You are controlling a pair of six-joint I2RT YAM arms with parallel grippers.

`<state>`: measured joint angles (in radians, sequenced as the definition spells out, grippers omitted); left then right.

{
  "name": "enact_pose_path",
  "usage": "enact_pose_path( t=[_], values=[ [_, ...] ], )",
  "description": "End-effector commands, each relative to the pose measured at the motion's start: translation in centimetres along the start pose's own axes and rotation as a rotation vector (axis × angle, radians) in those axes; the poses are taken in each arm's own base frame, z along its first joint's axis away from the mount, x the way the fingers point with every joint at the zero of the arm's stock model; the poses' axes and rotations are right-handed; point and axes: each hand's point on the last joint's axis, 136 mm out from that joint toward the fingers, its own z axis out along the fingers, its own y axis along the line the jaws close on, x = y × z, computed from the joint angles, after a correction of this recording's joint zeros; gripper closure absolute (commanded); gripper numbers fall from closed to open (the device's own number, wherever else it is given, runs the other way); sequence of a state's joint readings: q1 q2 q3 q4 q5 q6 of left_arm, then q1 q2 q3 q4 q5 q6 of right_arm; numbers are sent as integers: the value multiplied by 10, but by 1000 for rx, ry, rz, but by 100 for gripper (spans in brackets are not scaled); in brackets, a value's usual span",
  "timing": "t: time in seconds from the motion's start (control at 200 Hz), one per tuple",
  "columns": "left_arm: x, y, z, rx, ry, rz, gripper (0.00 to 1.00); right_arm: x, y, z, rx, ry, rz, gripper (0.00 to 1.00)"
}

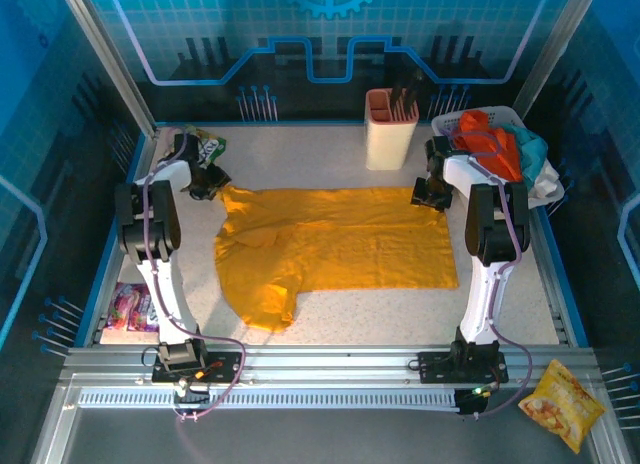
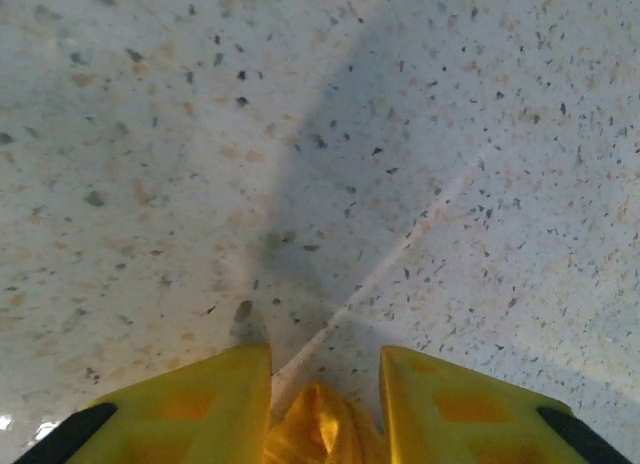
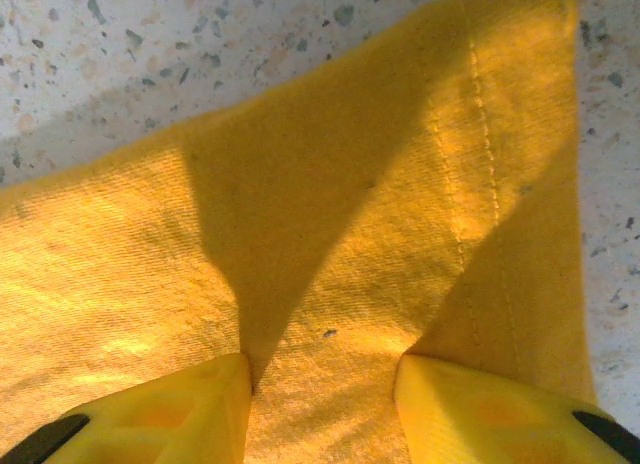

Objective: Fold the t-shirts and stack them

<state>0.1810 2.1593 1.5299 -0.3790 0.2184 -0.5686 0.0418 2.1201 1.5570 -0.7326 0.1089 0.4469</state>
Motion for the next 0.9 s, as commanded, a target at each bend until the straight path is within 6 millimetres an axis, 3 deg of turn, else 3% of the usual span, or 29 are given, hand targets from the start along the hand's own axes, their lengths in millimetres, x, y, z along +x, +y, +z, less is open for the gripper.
enact_pose_path(
  t=[0.0, 0.2, 0.35, 0.72, 0.896],
  values=[
    [11, -15, 10, 74, 44, -3, 69, 19, -22, 17, 57, 78, 18, 55],
    [20, -12, 12, 73, 53, -9, 84, 21, -23, 17, 61, 81, 16, 55],
    [21, -5, 7, 25, 51, -2, 100, 21, -24, 17, 64, 82, 18, 55],
    [-12, 26, -43, -87, -58, -39, 100, 24, -26, 17, 74, 88, 21, 55],
    [-22, 34, -56, -123, -84, -46, 100, 24, -27, 17, 76, 85, 23, 56]
  ],
)
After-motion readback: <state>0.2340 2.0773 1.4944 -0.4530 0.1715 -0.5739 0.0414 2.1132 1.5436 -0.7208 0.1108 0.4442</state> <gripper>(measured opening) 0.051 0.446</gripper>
